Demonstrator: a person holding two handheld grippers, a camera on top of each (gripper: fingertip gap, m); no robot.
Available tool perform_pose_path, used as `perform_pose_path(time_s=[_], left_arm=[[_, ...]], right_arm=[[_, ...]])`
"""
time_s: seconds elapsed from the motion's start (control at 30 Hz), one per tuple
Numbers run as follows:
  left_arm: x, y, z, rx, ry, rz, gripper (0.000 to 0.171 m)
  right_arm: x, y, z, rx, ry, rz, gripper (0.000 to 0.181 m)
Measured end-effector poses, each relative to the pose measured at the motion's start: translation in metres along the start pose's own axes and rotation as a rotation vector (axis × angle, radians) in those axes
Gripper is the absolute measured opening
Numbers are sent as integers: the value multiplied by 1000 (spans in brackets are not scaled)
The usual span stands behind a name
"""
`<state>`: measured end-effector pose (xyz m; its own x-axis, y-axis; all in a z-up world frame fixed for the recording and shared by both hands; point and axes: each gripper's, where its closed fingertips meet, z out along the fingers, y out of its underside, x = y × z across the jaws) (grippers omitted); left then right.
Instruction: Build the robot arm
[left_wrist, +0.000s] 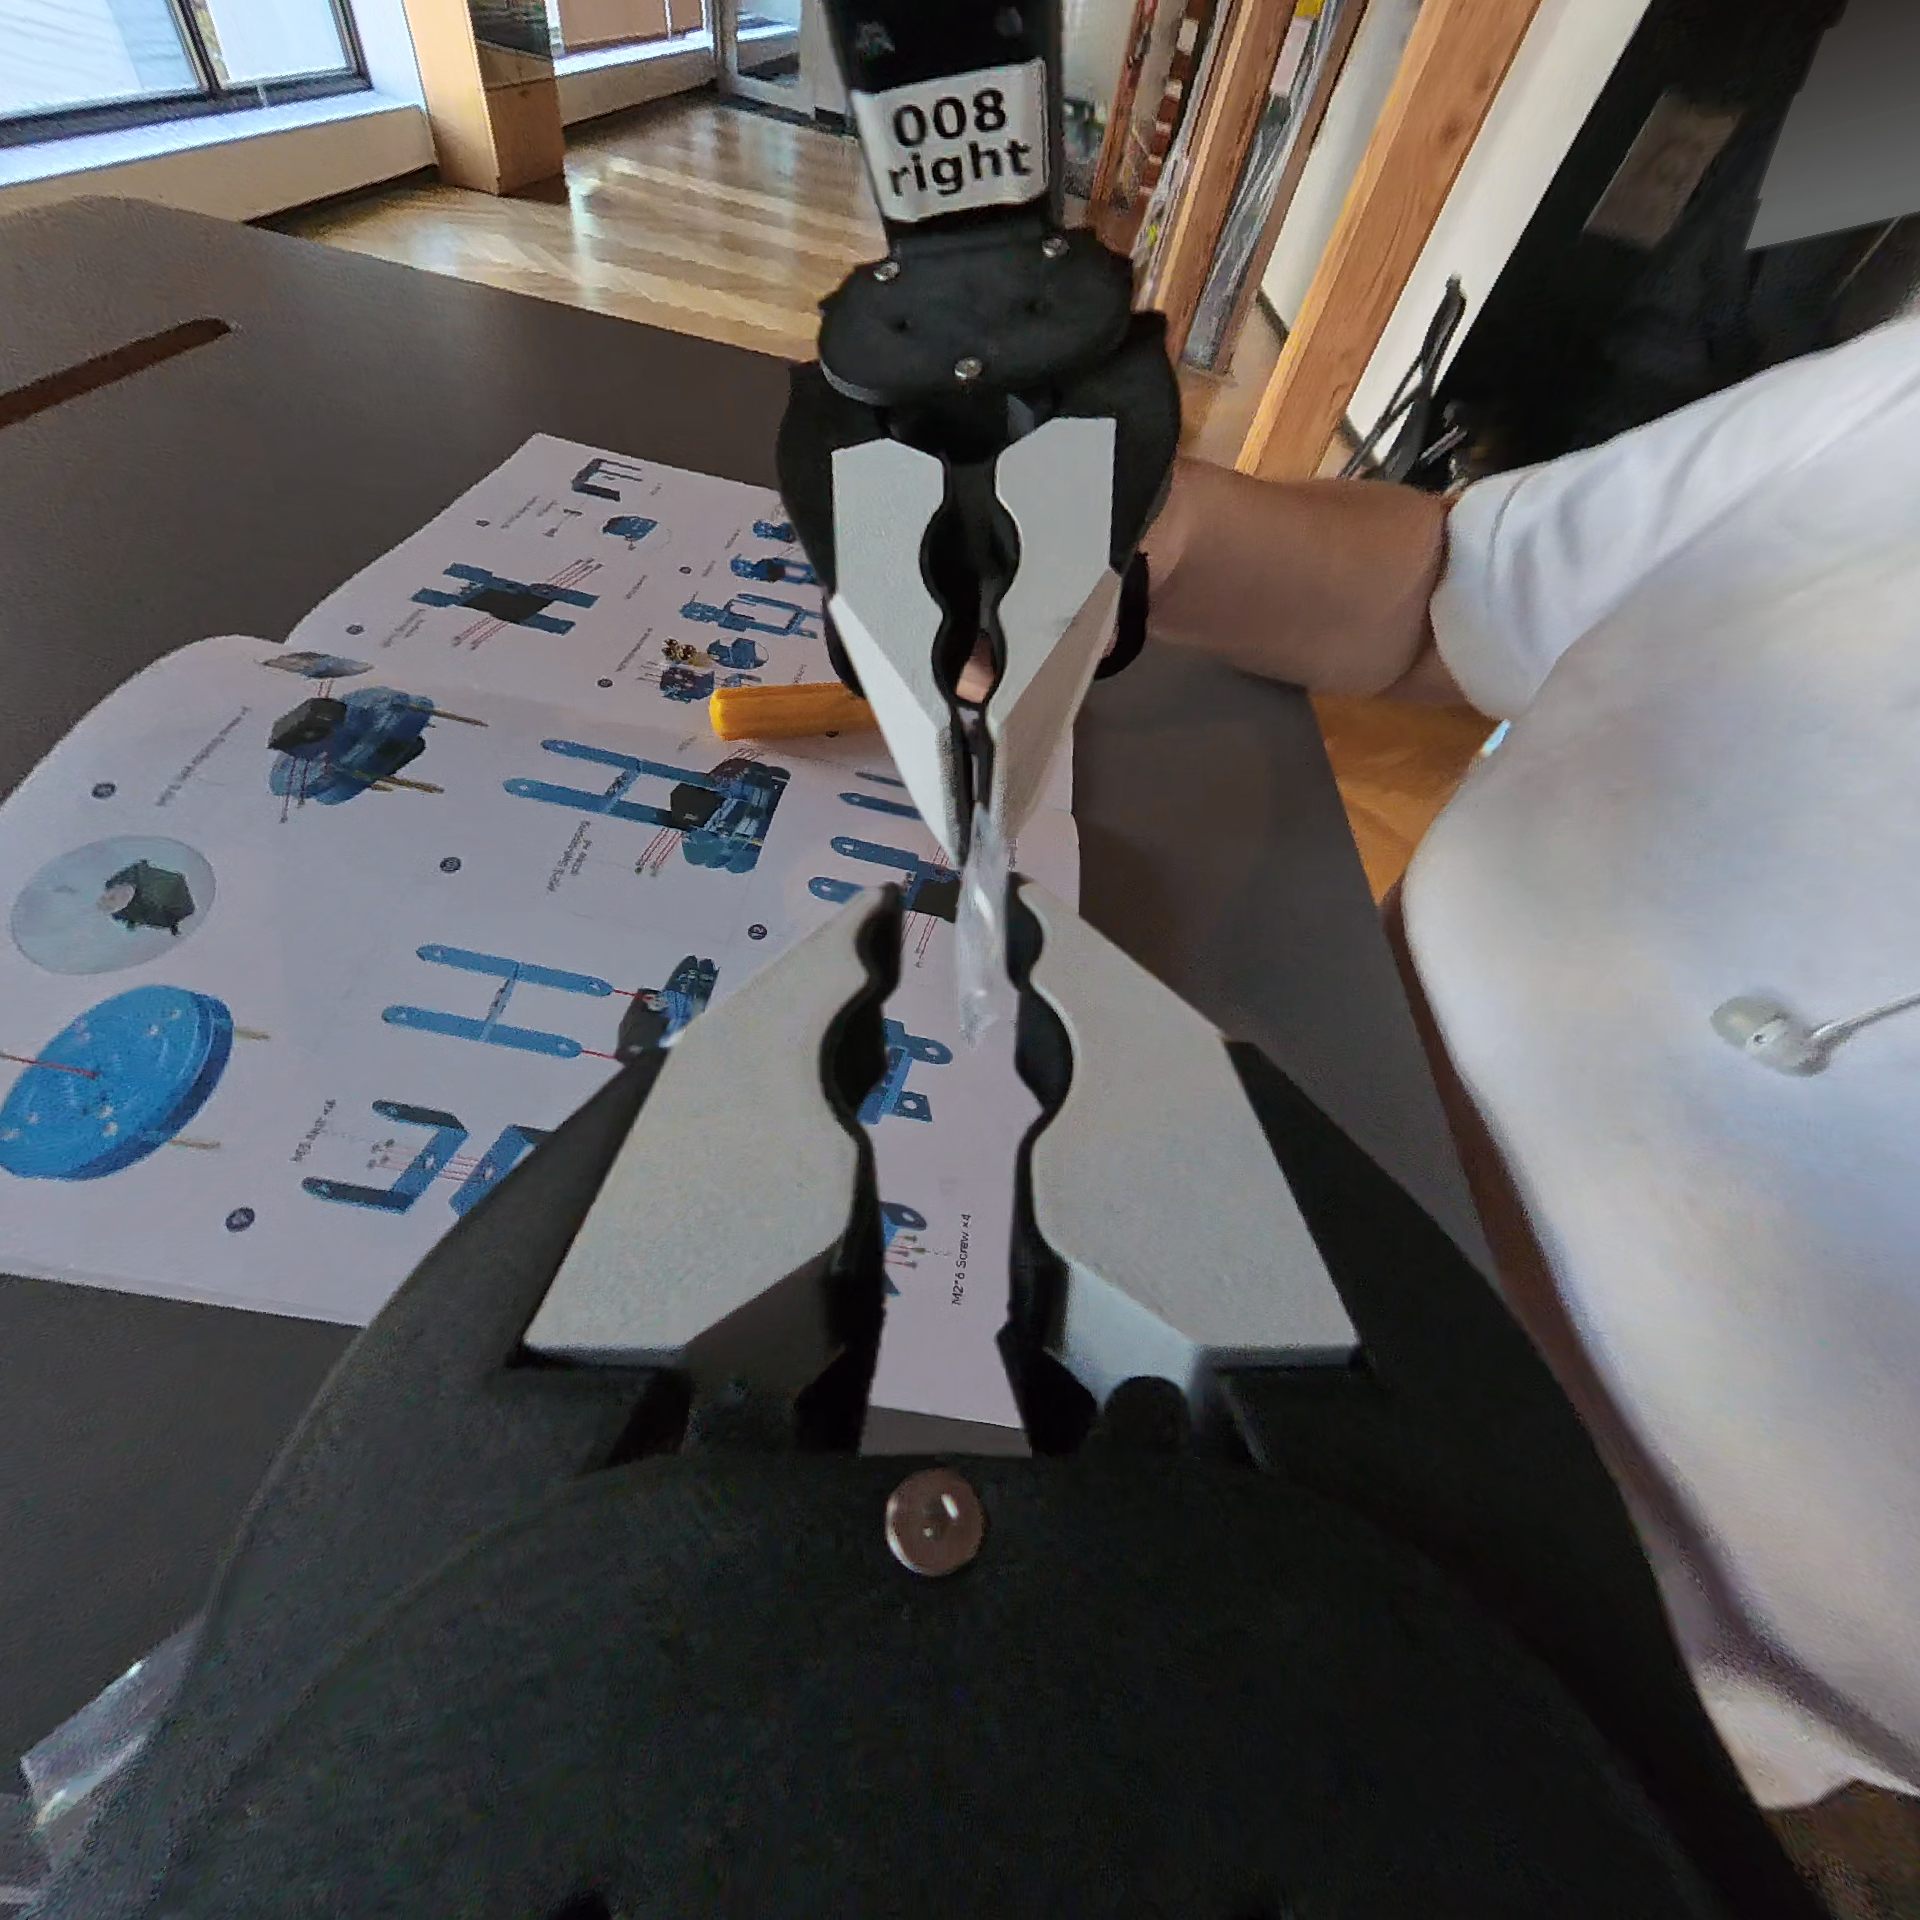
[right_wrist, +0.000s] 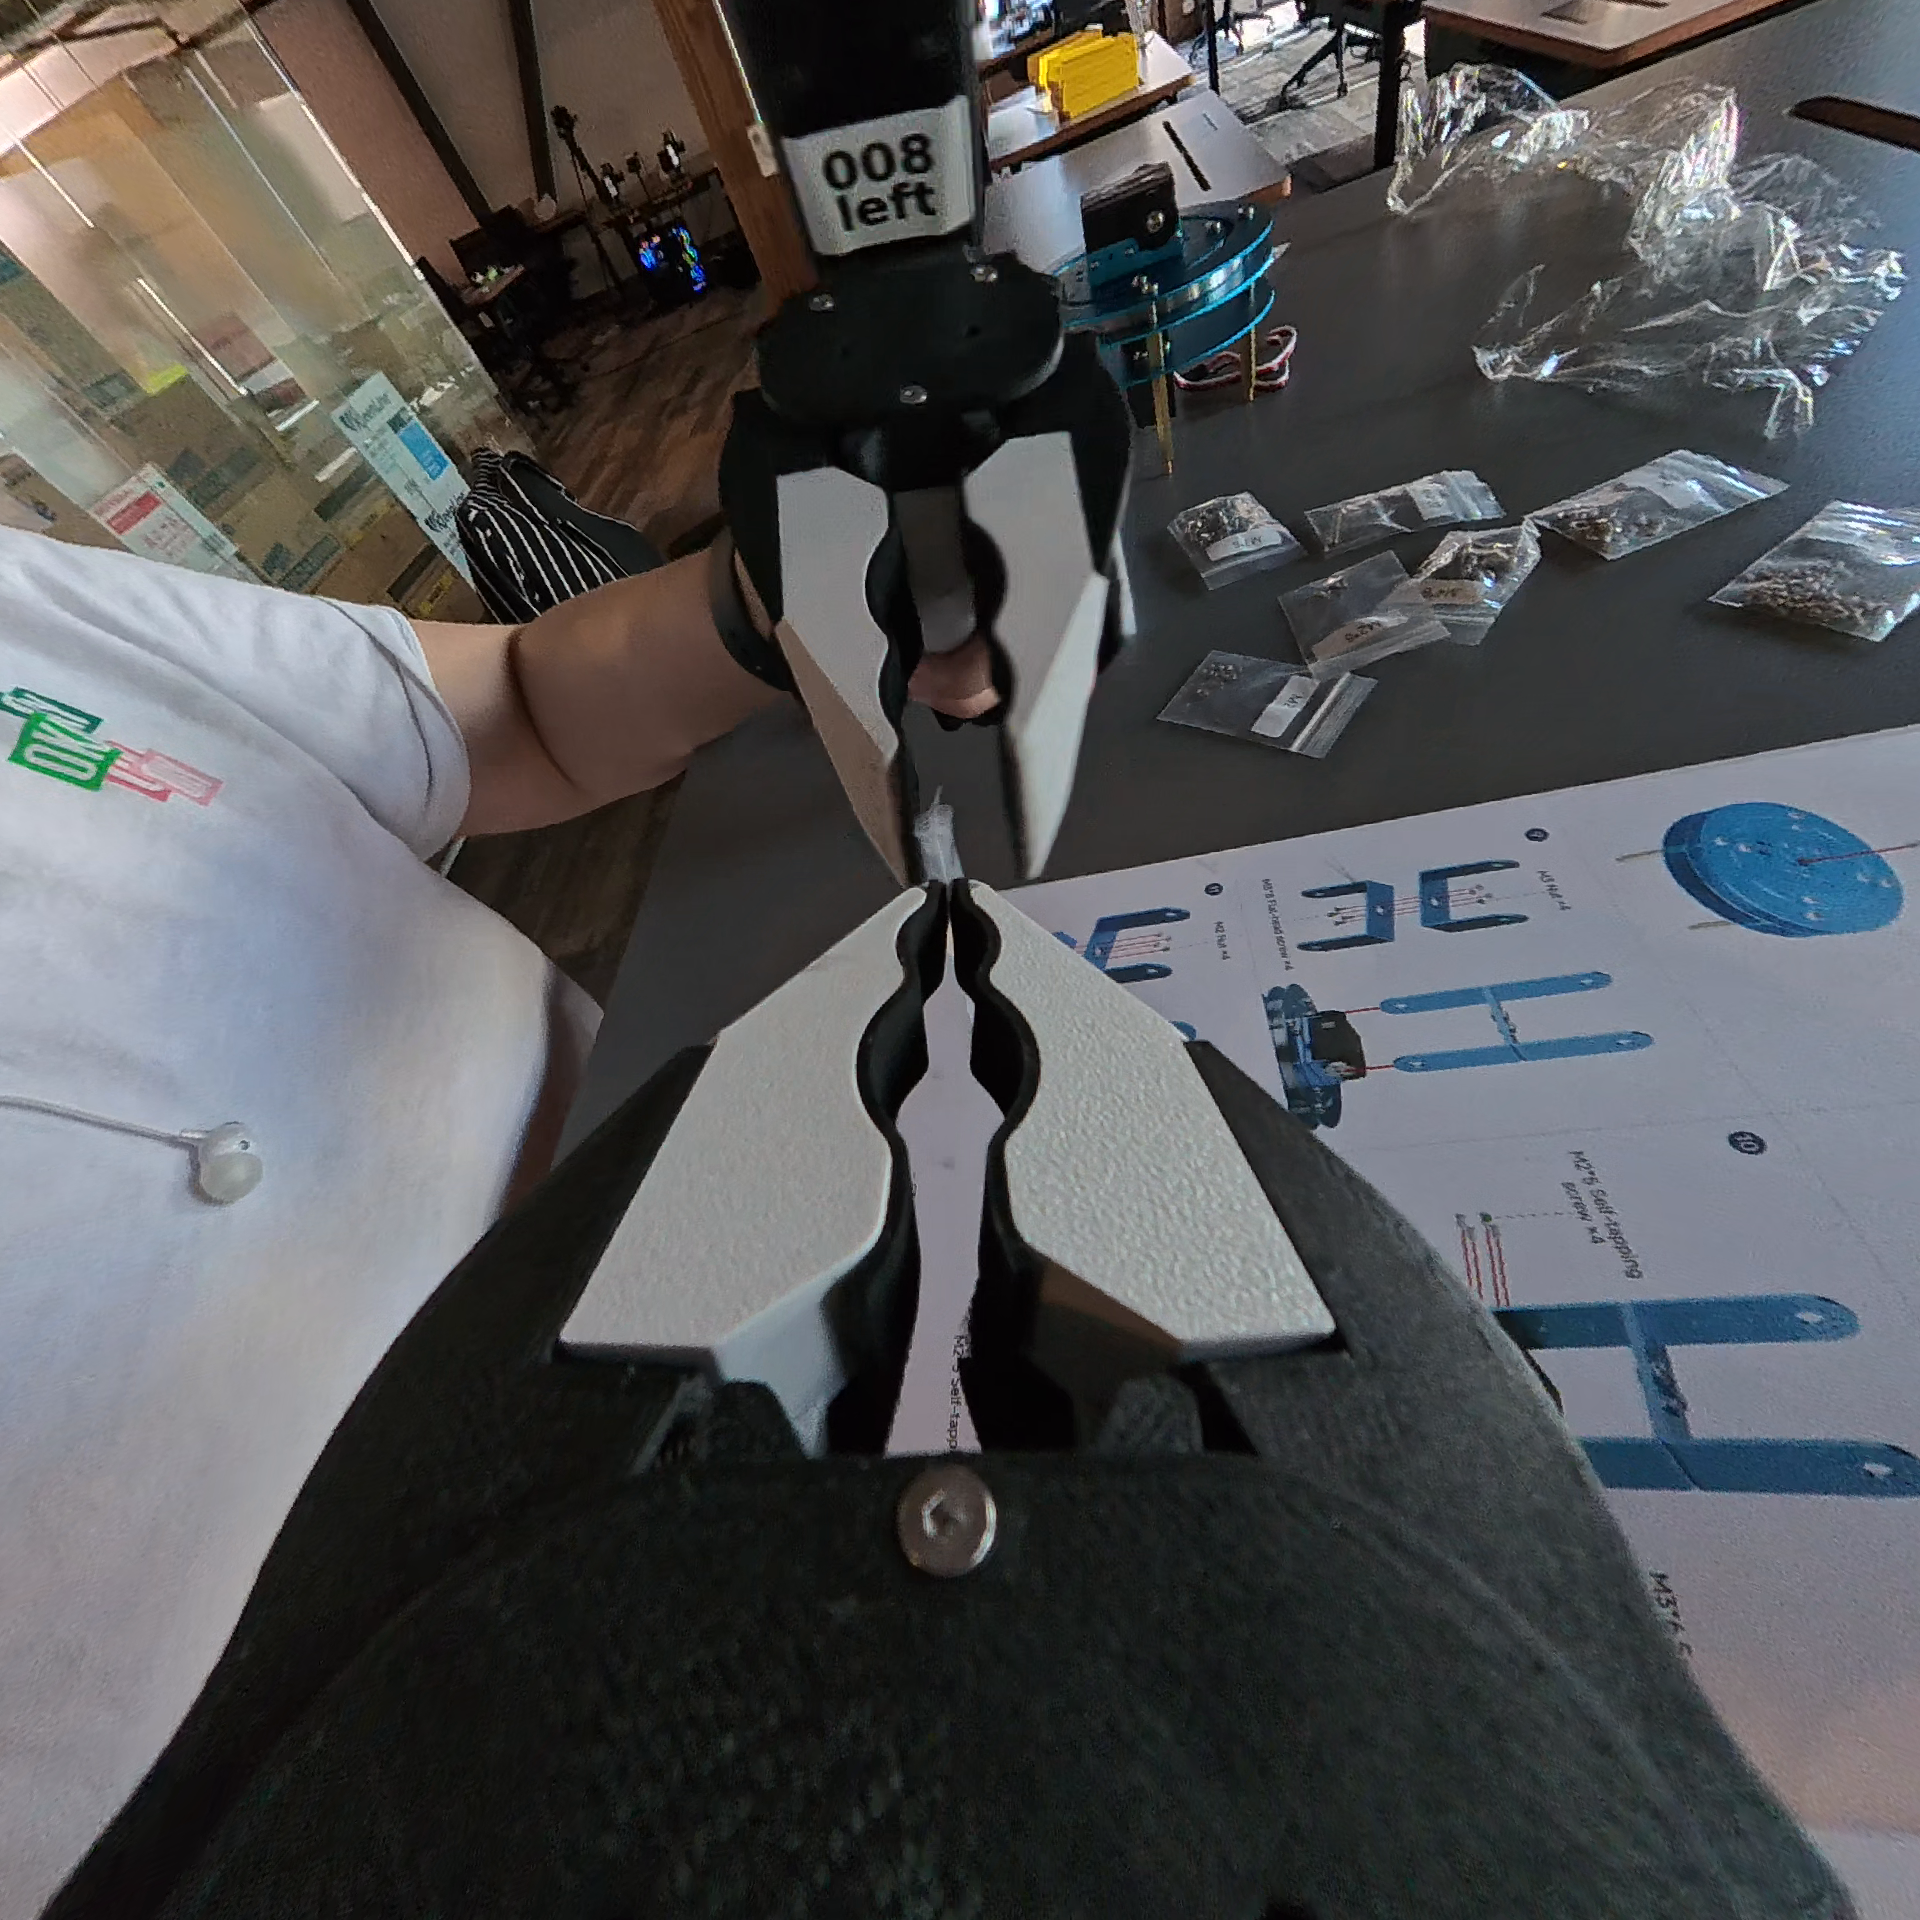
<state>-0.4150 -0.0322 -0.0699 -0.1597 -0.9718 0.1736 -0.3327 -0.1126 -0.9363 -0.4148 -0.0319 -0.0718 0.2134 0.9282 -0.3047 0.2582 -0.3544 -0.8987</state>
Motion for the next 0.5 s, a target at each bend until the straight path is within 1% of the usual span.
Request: perform_pose_path(time_s=[0.03, 0.07, 0.13, 0.3, 0.5], left_arm=[[2, 1, 1, -9, 1, 16, 8], [1, 2, 2, -16, -2, 21, 4], [0, 2, 1, -12, 2, 10, 1], [-1, 4, 0, -8, 28, -31, 0], [5, 2, -1, -18, 47, -33, 0]], right_arm=[[2, 1, 0, -6, 16, -2, 0], [4, 1, 0, -6, 26, 1, 0], [4, 1, 1, 1, 22, 10, 0], [5, 2, 3, 5, 28, 28, 0], [0, -1, 3, 25, -15, 33, 0]])
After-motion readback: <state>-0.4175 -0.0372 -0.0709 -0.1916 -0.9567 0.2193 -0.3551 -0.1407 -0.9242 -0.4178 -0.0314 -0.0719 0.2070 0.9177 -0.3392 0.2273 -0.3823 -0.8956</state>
